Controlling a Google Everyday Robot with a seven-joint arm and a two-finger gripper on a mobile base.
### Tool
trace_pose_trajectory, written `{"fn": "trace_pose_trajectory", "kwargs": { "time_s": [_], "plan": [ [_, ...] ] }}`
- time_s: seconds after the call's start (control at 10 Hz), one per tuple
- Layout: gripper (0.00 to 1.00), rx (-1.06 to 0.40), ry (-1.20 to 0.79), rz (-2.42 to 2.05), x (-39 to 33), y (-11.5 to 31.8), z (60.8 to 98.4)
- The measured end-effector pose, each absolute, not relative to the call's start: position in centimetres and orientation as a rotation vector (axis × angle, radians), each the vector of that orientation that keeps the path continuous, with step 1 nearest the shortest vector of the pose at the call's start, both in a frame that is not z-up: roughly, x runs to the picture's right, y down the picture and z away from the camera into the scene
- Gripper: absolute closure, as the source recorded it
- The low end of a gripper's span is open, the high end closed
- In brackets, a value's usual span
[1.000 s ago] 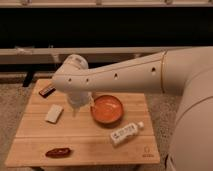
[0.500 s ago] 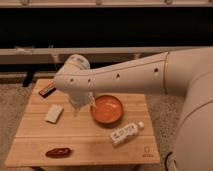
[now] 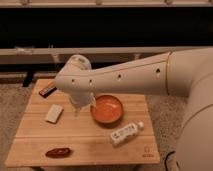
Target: Move the arm in a circular motion
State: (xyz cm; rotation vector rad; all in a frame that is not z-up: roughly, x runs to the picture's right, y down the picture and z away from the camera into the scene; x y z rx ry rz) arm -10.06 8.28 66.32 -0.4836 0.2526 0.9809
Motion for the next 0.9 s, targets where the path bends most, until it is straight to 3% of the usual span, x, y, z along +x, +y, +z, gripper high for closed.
{"fn": "trace_pose_trajectory", "kwargs": {
  "time_s": [0.9],
  "plan": [
    [0.35, -0.475, 0.247, 0.989, -9.44, 8.09, 66.31]
  ]
}}
